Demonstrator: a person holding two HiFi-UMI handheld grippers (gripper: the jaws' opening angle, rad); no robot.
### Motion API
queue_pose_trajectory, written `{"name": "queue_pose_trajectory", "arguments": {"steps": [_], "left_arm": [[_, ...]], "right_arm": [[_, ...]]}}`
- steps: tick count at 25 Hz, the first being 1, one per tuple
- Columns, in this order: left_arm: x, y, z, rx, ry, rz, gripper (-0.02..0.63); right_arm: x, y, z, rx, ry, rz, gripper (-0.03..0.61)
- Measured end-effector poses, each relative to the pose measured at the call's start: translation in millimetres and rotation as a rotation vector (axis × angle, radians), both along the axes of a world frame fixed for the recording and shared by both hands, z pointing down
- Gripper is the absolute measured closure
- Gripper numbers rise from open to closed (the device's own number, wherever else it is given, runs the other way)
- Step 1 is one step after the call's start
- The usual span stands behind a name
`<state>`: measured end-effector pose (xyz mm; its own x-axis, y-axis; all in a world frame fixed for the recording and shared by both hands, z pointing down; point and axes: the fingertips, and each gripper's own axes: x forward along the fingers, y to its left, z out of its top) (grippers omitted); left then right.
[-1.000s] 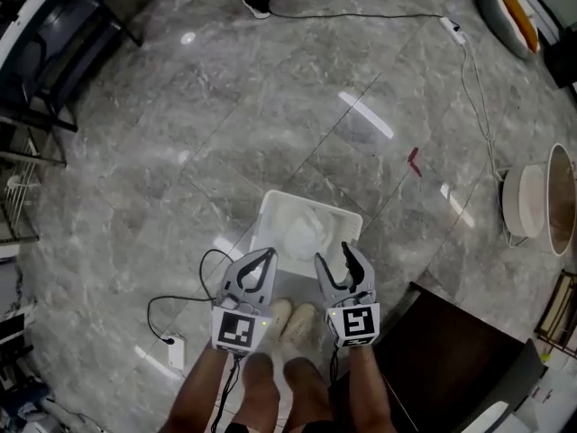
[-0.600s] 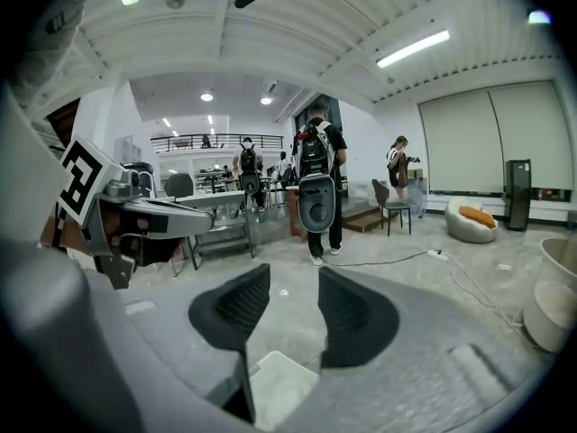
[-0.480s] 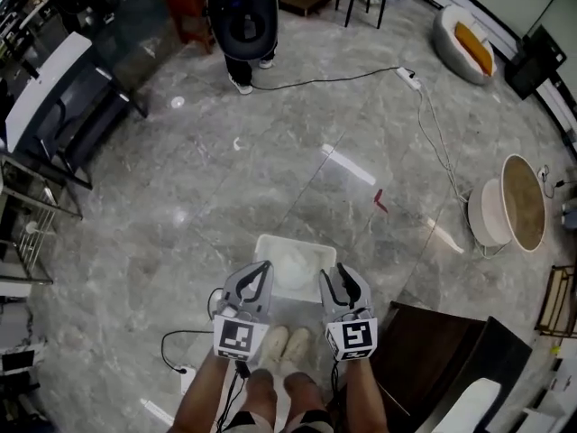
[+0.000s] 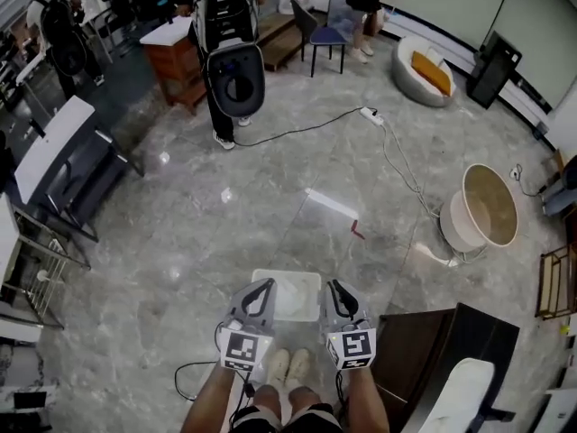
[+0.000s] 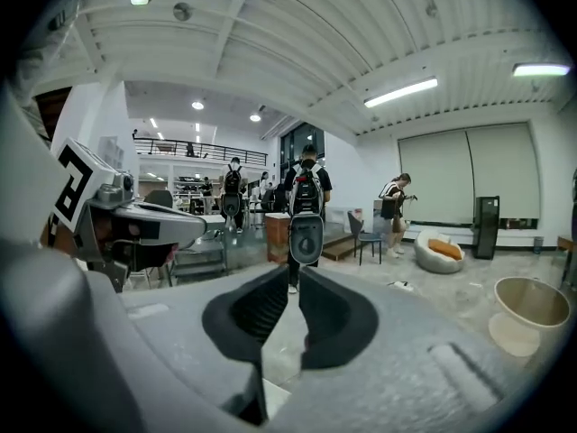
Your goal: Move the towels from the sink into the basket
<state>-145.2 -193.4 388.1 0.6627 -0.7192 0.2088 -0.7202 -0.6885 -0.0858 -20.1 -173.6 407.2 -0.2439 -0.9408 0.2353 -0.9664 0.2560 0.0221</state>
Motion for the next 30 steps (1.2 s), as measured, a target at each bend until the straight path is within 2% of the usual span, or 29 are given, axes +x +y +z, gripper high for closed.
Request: {"name": "queue_pose_trajectory", "arguments": {"steps": [5,11,20,30], "left_arm": [[20.1,22.4,-53.6,0.038,0.009,0.049,0.604],[22.7,51.6,-86.9,0.042,0.015,0.072,0.604],[17.1,95.4,-93.8,0.028,0.016,0.066,0.604],[31.6,94.3,-93.1,0.034,0.005,0.084,0.604]], "right_arm": [[19.6,31.0,-50.5,0.031,-0.008,0.063,0.574],[28.0,63.5,-87.6,0.052,-0.002,0.094,0.577],[39.0,107.4,-99.1,0.06,0.004,0.12,0.577],[48.3,109.0,-106.1,0.087,0.006,0.13,0.578]]}}
